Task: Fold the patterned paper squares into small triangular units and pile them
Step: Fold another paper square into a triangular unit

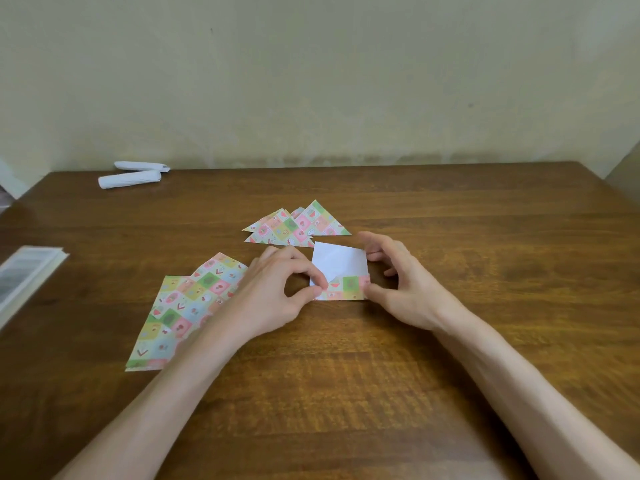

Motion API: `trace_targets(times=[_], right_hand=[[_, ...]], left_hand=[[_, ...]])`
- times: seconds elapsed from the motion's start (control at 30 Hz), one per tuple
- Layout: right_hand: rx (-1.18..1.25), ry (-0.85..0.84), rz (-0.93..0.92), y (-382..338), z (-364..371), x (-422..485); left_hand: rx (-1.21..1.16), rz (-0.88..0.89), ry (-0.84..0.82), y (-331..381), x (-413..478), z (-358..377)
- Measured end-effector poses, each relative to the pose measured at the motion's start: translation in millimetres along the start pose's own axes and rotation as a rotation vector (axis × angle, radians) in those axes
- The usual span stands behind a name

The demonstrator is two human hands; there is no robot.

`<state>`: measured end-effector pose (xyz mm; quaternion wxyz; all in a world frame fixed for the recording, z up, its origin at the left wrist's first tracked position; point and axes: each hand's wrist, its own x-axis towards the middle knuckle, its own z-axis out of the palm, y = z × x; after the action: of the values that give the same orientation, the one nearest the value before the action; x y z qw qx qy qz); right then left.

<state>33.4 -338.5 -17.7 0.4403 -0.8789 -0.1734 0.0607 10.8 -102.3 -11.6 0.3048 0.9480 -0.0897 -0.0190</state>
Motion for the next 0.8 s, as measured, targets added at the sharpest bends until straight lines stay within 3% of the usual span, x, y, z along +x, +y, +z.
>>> trace_targets(times=[0.17, 0.33, 0.43, 0.57, 0.7, 0.8], right_hand=[[-0.038, 0.255, -0.070, -0.3, 2.4, 3.5], [-0.181, 0.226, -0.159, -5.8, 3.3, 0.4], [-0.220, 0.209, -0.153, -7.9, 1.3, -0.6], [-0.124, 0.219, -0.069, -8.1, -0.3, -1.7], [-0.036, 0.270, 0.021, -6.2, -0.9, -0.1], [0.083, 0.182, 0.054, -11.0, -0.8, -3.1]], left_hand=[[0.018, 0.132, 0.000, -4.3, -1.4, 0.7], [-0.015, 0.271, -0.026, -8.9, -2.3, 3.0], [0.030, 0.331, 0.076, -12.5, 0.0, 5.8], [0.116, 0.372, 0.229, -11.5, 0.3, 6.9], [0.104, 0.405, 0.192, -1.8, -7.2, 6.7], [0.198, 0.373, 0.145, -0.6, -9.1, 9.3]])
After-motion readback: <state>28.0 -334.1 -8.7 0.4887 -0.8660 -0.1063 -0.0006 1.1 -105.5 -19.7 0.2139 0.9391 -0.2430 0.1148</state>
